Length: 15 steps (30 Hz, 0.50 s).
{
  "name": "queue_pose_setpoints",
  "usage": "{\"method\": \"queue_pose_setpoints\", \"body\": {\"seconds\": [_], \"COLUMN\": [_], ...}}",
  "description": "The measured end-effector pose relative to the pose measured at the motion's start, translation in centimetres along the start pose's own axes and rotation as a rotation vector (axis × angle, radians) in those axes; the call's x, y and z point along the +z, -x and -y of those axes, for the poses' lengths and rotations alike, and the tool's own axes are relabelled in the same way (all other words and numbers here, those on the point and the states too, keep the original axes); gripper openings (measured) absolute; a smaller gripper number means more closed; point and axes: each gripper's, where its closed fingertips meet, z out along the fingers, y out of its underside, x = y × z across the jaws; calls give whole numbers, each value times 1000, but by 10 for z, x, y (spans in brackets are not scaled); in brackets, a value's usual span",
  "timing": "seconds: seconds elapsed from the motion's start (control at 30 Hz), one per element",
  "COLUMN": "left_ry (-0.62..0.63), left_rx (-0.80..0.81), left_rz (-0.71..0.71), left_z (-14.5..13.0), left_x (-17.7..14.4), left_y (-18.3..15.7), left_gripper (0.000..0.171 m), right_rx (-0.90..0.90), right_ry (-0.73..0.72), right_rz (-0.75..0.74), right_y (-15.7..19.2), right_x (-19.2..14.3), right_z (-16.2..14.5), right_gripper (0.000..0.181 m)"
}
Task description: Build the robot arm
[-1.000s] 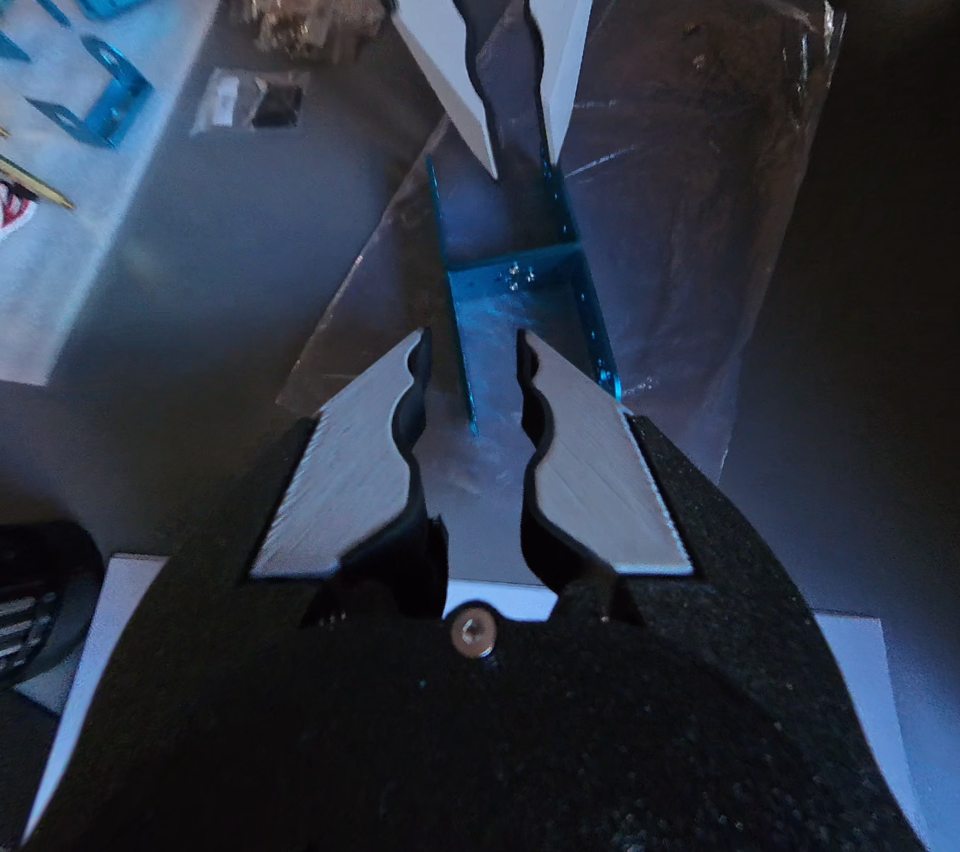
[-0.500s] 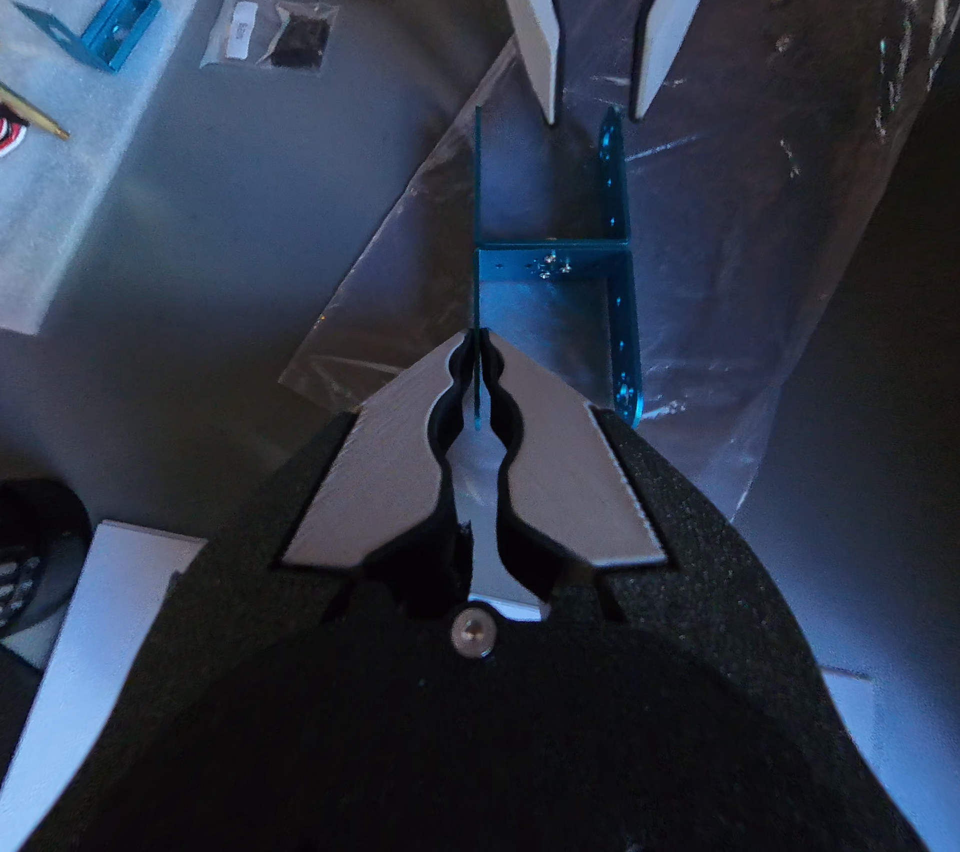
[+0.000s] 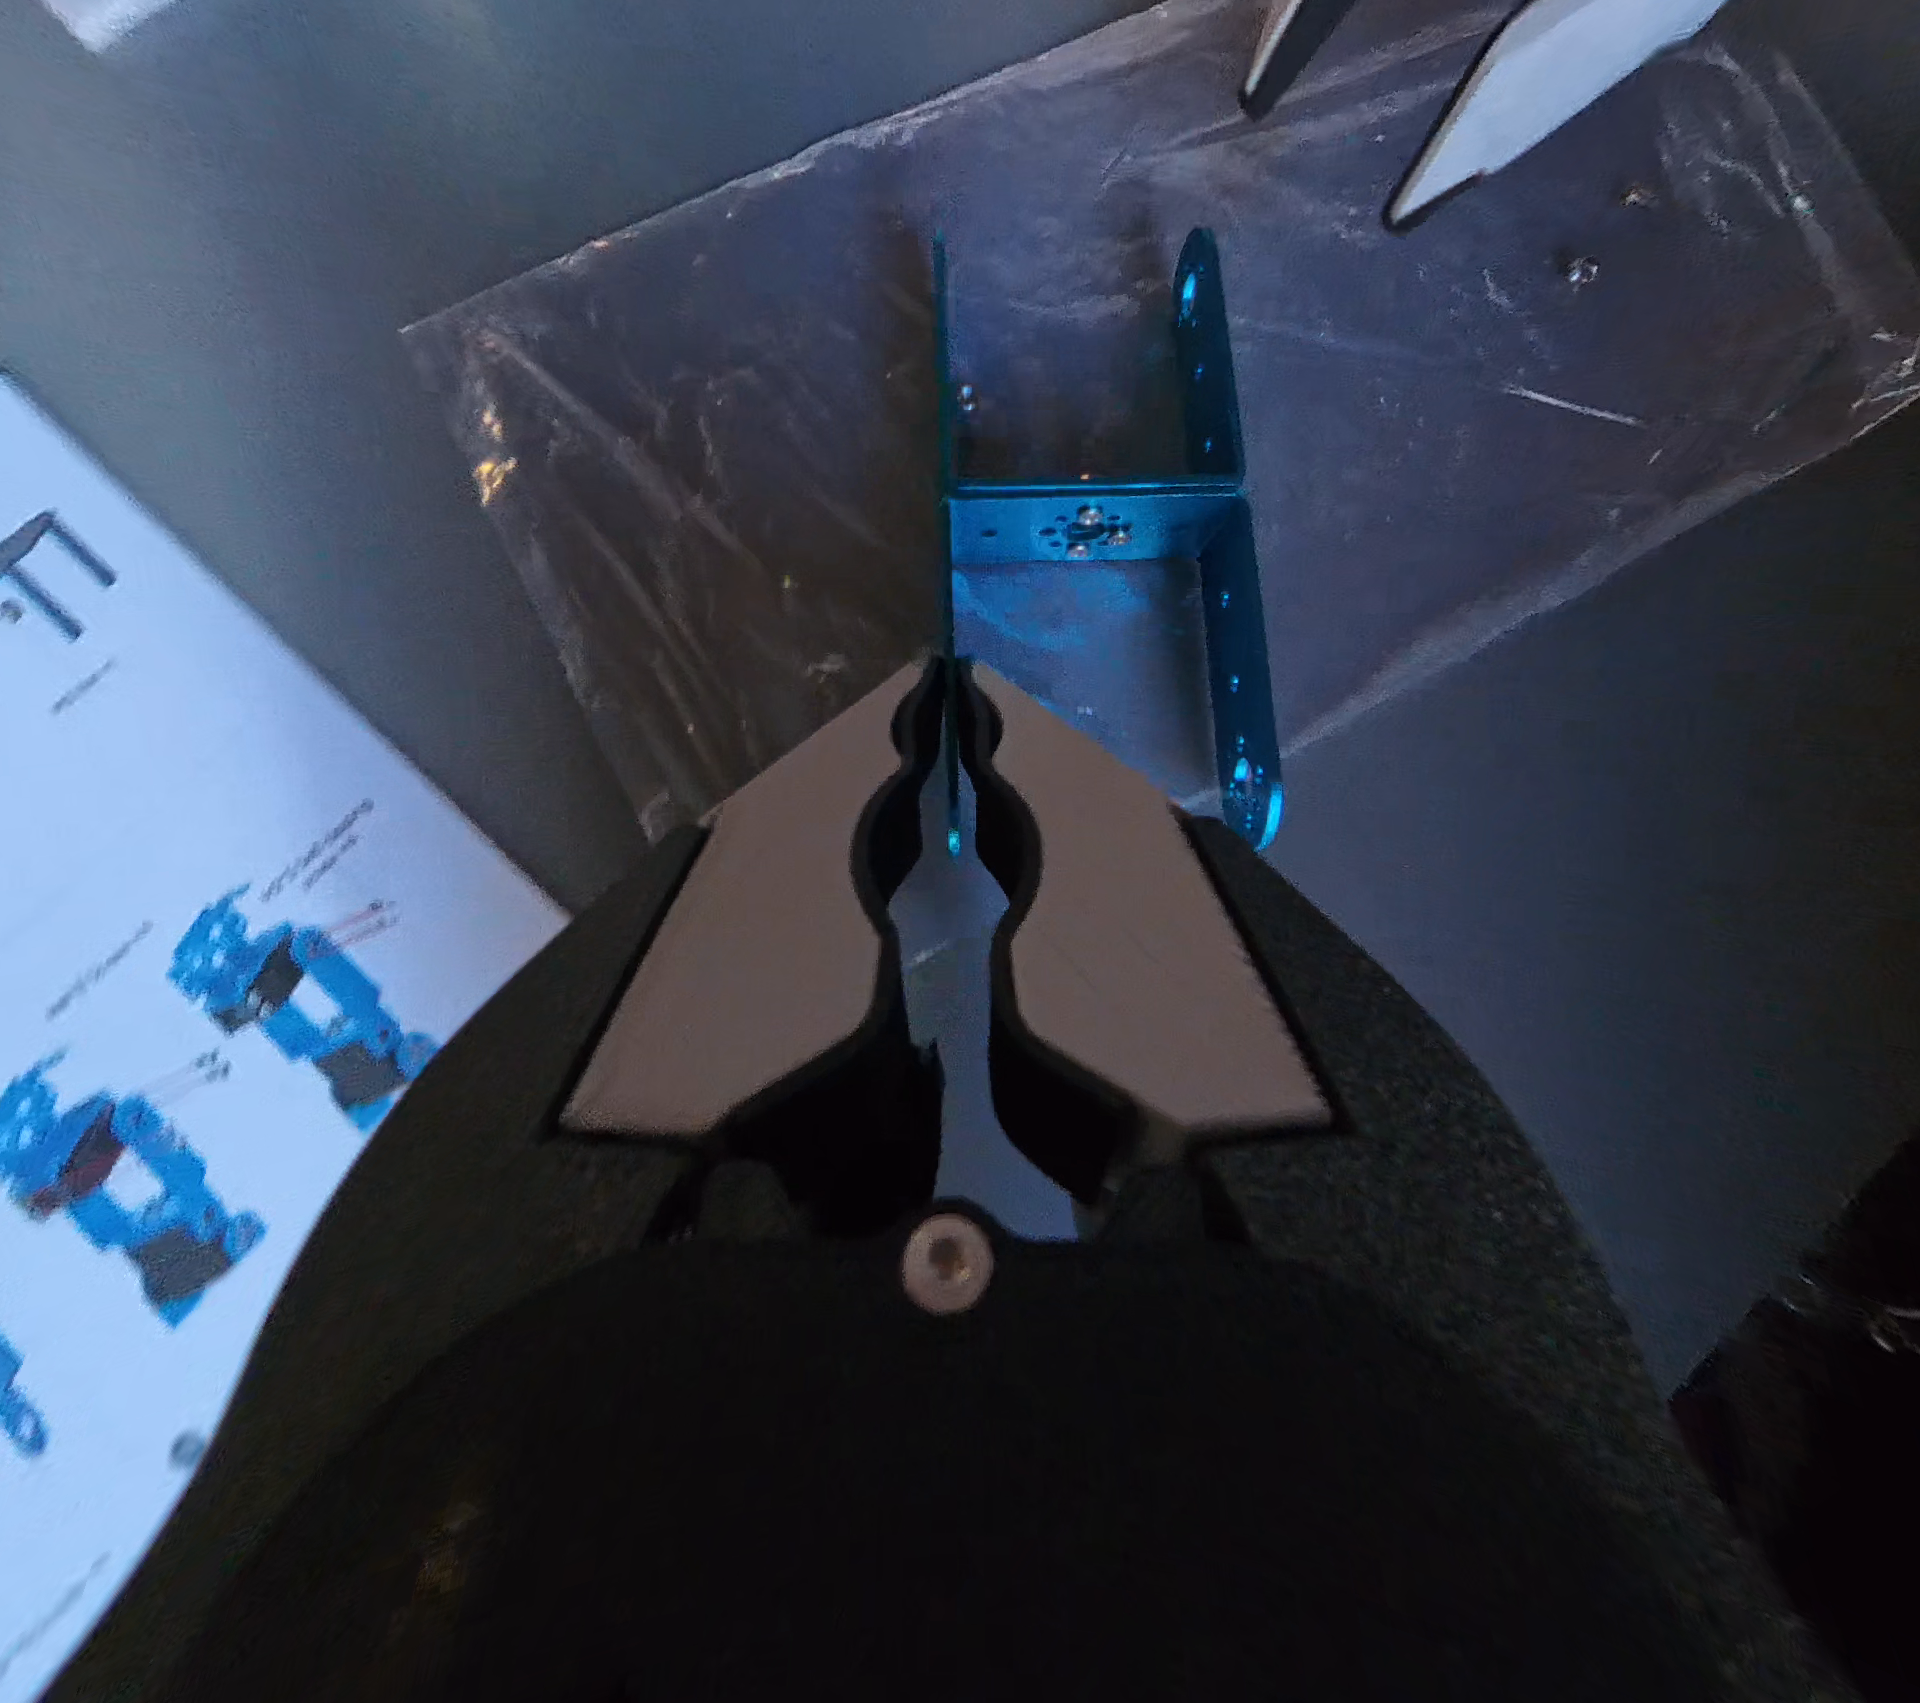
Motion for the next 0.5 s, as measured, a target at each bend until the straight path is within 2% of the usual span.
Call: {"method": "queue_pose_setpoints", "body": {"seconds": [0.1, 0.17, 0.23, 0.33, 0.4, 0.5], "left_ry": [-8, -10, -15, -27, -53, -94], "left_rx": [-5, -4, -11, -25, -49, -74], "left_rz": [63, 81, 86, 89, 101, 106], "left_z": [-6, -10, -13, -15, -16, -21], "left_x": [-8, -10, -11, -14, -17, -25], "left_y": [2, 3, 4, 7, 10, 10], "left_gripper": [0, 1, 1, 1, 7, 13], "right_rx": [-11, -34, -62, -183, -267, -378], "right_ry": [-56, -57, 0, 127, 193, 273], "right_rz": [80, 201, 259, 287, 316, 265], "right_y": [-5, -7, -13, -14, -7, -12], "right_x": [-4, -2, 9, 32, 42, 56], "right_z": [19, 30, 37, 44, 47, 44], "right_gripper": [30, 49, 37, 29, 23, 14]}}
